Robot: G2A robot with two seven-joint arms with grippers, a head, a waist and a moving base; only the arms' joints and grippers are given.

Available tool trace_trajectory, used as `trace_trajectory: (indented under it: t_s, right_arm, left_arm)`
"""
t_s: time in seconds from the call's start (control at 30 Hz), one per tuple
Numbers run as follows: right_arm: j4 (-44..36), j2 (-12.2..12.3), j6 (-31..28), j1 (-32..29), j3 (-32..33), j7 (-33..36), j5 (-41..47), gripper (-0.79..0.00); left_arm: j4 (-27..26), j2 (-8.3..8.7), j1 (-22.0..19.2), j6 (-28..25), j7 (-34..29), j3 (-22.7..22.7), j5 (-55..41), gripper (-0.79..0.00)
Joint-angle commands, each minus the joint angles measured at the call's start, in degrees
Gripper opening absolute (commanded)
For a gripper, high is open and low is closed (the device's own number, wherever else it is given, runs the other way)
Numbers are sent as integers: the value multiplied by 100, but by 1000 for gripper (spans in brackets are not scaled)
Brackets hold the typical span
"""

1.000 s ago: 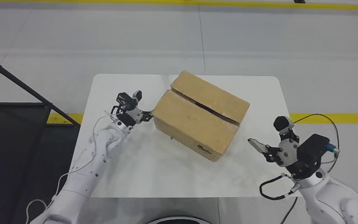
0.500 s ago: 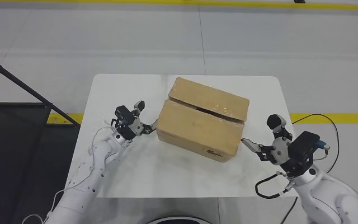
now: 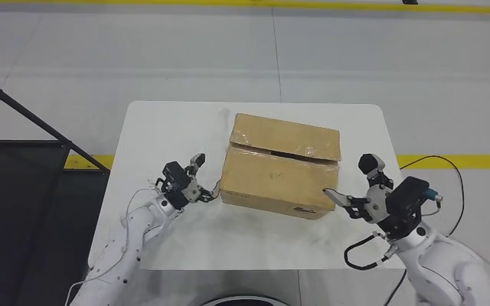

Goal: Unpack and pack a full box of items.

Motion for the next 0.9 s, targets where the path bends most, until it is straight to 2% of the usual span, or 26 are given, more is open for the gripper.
trace_trajectory:
  t_s: [0.0,0.17,0.3,0.53,0.73,0.87]
  right_arm:
    - [4,2,0,16,-18,11,2,0]
    - [-16,5,52,11,-43,22,-5,0]
    - [-89,10,94,-27,-7,44,-30,0]
    - [-221,16,207,-249,215,11,-30,0]
    - [-257,15,271,-466,435,-90,25,0]
    - [-258,16,282,-551,538,-127,55,0]
  left_arm:
    - [3,15,76,200,-53,-149,-81,0]
    - [247,7,-83,724,-308,-473,-517,0]
    - [719,-42,-658,1070,-556,-391,-451,0]
    - [1934,-261,-1930,1409,-627,361,-39,0]
    - [2901,-509,-2692,1561,-534,1084,306,0]
    - [3389,-674,-3033,1672,-414,1403,300,0]
